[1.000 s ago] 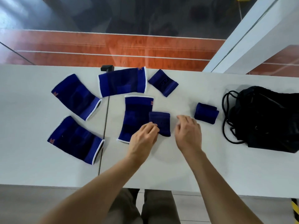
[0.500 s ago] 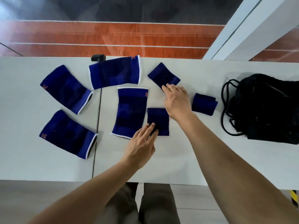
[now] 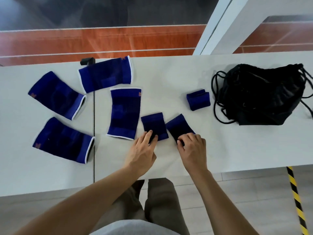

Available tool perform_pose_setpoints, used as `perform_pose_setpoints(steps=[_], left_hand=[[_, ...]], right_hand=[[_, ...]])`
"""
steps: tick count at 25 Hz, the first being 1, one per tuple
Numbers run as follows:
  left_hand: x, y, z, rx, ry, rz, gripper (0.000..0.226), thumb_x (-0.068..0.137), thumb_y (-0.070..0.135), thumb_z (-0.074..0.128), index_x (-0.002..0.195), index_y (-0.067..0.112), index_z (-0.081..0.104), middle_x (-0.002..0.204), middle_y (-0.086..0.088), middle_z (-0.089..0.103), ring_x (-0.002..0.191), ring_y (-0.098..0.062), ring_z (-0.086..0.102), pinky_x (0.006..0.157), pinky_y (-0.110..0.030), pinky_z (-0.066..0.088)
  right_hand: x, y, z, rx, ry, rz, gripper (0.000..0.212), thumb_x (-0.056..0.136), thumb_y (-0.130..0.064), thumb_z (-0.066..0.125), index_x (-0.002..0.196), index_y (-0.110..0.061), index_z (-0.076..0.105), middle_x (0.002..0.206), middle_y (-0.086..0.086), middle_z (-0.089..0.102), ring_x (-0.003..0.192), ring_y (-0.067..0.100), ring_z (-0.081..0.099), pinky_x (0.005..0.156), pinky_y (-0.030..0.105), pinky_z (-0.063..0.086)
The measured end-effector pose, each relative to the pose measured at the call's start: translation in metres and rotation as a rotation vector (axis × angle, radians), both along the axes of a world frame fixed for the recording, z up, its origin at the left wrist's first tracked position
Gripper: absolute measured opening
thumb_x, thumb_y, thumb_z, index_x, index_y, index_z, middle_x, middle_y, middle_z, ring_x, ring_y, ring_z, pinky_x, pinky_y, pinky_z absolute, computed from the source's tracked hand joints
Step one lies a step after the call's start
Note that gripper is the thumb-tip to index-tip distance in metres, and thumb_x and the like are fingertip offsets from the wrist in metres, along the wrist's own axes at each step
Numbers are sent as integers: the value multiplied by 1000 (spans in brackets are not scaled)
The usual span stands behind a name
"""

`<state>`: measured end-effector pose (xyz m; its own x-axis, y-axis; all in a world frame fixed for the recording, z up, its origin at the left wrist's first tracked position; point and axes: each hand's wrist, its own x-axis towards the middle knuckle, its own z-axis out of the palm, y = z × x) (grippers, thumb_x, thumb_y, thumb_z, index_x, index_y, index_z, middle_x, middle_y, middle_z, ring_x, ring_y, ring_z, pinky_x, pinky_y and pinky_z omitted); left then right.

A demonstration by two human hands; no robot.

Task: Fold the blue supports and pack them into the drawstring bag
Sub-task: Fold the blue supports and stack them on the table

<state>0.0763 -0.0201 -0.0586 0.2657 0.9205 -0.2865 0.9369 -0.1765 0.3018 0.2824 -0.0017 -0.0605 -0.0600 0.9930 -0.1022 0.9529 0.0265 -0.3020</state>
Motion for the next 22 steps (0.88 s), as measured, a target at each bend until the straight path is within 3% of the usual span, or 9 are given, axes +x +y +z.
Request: perform_pose_setpoints(steps=[5, 8, 11, 13, 16, 19, 22], left_hand=[[8, -11, 3, 0, -5, -41, 59, 86, 19, 65, 143, 9, 51, 146, -16, 47, 133, -34, 45, 109, -44, 42], [10, 11, 13, -20, -77, 3, 44, 91, 19, 58, 134, 12, 56, 133, -10, 54, 118, -32, 52, 100, -42, 46], [20, 41, 24, -76, -241, 109, 47, 96, 19, 54, 142, 15, 48, 134, -5, 56, 113, -30, 51, 97, -40, 44], [29, 60, 33, -258, -390, 251, 53, 96, 19, 52, 148, 19, 41, 139, -2, 54, 119, -27, 48, 99, -35, 42], [31, 78, 40, -498, -603, 506, 37, 95, 18, 54, 132, 24, 57, 117, 3, 67, 103, -12, 61, 79, -20, 47], [9, 82, 41, -370, -604, 563, 22, 96, 18, 59, 117, 23, 65, 101, 7, 69, 90, -5, 64, 72, -13, 48], [-12, 84, 36, -224, -528, 543, 17, 96, 18, 63, 112, 19, 68, 100, 6, 70, 92, -11, 66, 82, -25, 55]], right_hand=[[6, -3, 0, -129, -40, -371, 58, 80, -43, 78, 126, -17, 54, 121, 8, 56, 107, 30, 55, 88, 45, 43], [8, 3, 6, -140, 54, -419, 41, 84, -30, 78, 111, -18, 50, 107, 5, 62, 98, 29, 59, 84, 42, 41], [17, -2, 28, -95, 374, -341, 25, 93, -12, 67, 104, -23, 47, 91, -7, 64, 83, 17, 62, 77, 37, 48], [20, -5, 48, -105, 536, -268, 22, 94, -11, 67, 104, -23, 51, 89, -13, 63, 81, 10, 61, 71, 26, 49], [12, -5, 57, -149, 754, -355, 22, 93, -15, 70, 107, -22, 54, 95, -9, 67, 86, 11, 64, 72, 19, 53], [-8, 1, 46, -209, 805, -459, 17, 96, -24, 67, 109, -22, 58, 92, -2, 71, 85, 10, 68, 68, 12, 51], [-33, 7, 34, -234, 716, -435, 16, 98, -32, 63, 108, -19, 63, 91, -7, 69, 81, 2, 65, 62, 5, 47]])
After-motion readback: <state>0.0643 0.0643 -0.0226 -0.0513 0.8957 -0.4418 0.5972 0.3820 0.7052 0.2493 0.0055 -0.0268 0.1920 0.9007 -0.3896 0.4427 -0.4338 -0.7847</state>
